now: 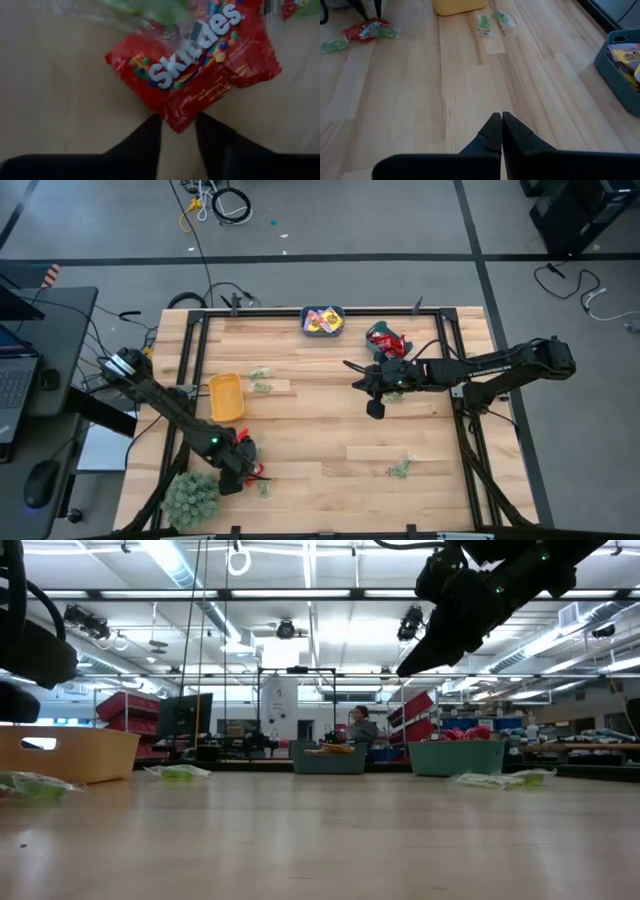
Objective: Sort candy
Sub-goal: Put the red candy into the green bin
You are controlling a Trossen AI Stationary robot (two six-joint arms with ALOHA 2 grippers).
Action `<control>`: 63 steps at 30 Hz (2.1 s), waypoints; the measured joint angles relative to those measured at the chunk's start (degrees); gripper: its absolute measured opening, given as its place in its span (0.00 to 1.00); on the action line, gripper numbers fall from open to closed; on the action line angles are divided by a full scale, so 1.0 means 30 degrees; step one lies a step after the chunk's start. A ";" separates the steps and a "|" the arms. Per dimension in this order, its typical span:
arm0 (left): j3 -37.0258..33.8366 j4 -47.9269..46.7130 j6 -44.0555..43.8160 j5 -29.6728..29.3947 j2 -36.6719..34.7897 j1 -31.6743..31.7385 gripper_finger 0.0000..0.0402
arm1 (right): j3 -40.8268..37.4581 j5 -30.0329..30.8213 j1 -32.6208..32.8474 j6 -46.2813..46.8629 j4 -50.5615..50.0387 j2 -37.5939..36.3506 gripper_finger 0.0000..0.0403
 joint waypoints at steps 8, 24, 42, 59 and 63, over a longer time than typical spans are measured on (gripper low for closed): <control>0.0829 -0.1619 0.1883 -0.0887 0.0115 0.0024 0.02 | 0.0000 0.0003 0.0000 -0.0004 0.0053 0.0000 0.00; 0.4167 -0.4640 0.7125 -0.6836 -0.2735 0.3211 0.00 | 0.0000 0.0010 0.1271 -0.0310 0.0572 -0.0007 0.02; 0.2361 1.2017 2.0100 -1.0321 -0.3316 1.0770 0.00 | 0.0000 -0.0120 0.0397 0.3635 0.5790 -0.0007 0.28; 0.2109 1.4311 2.0726 -0.9841 -0.3315 1.1672 0.00 | 0.0000 -0.0502 0.0148 0.4513 0.8953 -0.0007 0.39; 0.2109 1.4874 2.0801 -0.9505 -0.3321 1.1672 0.00 | 0.0000 -0.0456 -0.0001 0.4491 0.9074 -0.0007 0.37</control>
